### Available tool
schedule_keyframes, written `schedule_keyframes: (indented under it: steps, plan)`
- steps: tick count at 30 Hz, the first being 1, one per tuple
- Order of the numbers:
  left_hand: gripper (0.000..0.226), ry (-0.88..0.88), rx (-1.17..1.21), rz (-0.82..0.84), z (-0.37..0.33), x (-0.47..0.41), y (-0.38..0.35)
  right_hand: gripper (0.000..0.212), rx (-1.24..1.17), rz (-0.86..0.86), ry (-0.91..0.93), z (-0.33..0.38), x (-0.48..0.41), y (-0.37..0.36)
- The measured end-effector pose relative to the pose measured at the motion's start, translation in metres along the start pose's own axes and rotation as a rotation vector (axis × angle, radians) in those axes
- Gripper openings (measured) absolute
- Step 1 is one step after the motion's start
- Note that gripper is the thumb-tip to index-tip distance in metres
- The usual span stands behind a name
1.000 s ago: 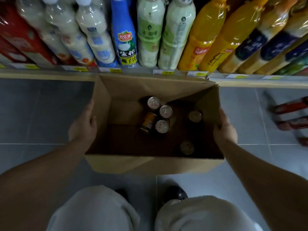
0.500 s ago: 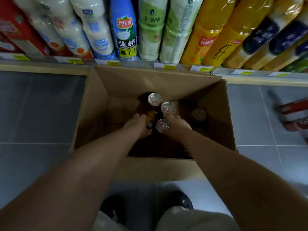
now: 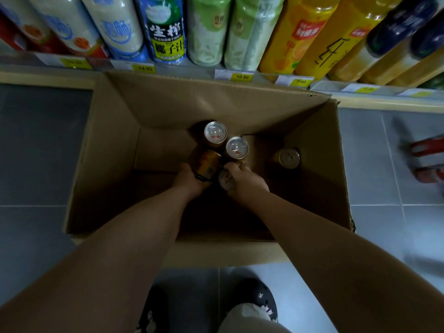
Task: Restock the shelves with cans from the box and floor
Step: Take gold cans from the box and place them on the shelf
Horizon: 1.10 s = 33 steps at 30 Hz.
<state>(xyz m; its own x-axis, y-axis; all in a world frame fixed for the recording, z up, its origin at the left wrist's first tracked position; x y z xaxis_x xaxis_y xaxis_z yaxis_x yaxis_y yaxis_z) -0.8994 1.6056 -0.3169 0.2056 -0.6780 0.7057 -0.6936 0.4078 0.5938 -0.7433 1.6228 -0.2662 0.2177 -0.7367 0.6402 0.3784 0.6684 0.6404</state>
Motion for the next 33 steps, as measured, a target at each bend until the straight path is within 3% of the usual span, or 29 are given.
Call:
schedule_keyframes:
  steps: [6,11,13,16,21,25,29,33]
  plan:
    - [0.055,-0.015,-0.023,-0.096,-0.011,0.040,0.062,0.075,-0.228,0.026,-0.113,0.006,0.046,0.036]
    - [0.044,0.052,0.235,-0.103,-0.037,0.133,0.147,0.058,-0.534,-0.065,-0.237,0.055,0.130,0.109]
    - [0.050,-0.028,0.225,-0.110,-0.058,0.175,0.189,0.055,-0.610,-0.103,-0.246,0.082,0.170,0.151]
    - [0.036,-0.197,0.045,-0.262,-0.100,0.246,0.266,0.069,-0.713,-0.168,-0.206,0.127,0.233,0.223]
    - [0.043,-0.381,-0.219,-0.364,-0.183,0.362,0.405,0.051,-0.631,-0.303,-0.063,0.222,0.339,0.360]
    - [0.035,-0.475,-0.361,-0.454,-0.252,0.454,0.501,0.053,-0.515,-0.417,0.060,0.292,0.413,0.459]
    - [0.053,-0.537,-0.495,-0.526,-0.299,0.518,0.577,0.059,-0.426,-0.521,0.170,0.346,0.469,0.532]
    - [0.055,-0.618,-0.464,-0.569,-0.325,0.562,0.630,0.058,-0.328,-0.634,0.245,0.381,0.505,0.577]
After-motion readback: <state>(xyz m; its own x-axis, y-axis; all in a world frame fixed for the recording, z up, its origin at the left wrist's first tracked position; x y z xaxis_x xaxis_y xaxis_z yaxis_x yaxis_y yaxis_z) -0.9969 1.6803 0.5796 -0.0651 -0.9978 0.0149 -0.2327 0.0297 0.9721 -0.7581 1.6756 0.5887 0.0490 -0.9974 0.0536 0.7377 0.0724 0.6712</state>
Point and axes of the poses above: each hand's wrist, its own x-axis away from the middle knuckle, its own y-axis out of the back of the hand, z = x × y, the point moved 2 cm from there along -x, towards the middle knuckle, and after that the axes turned 15 degrees about -x, right-handed, at the moved point
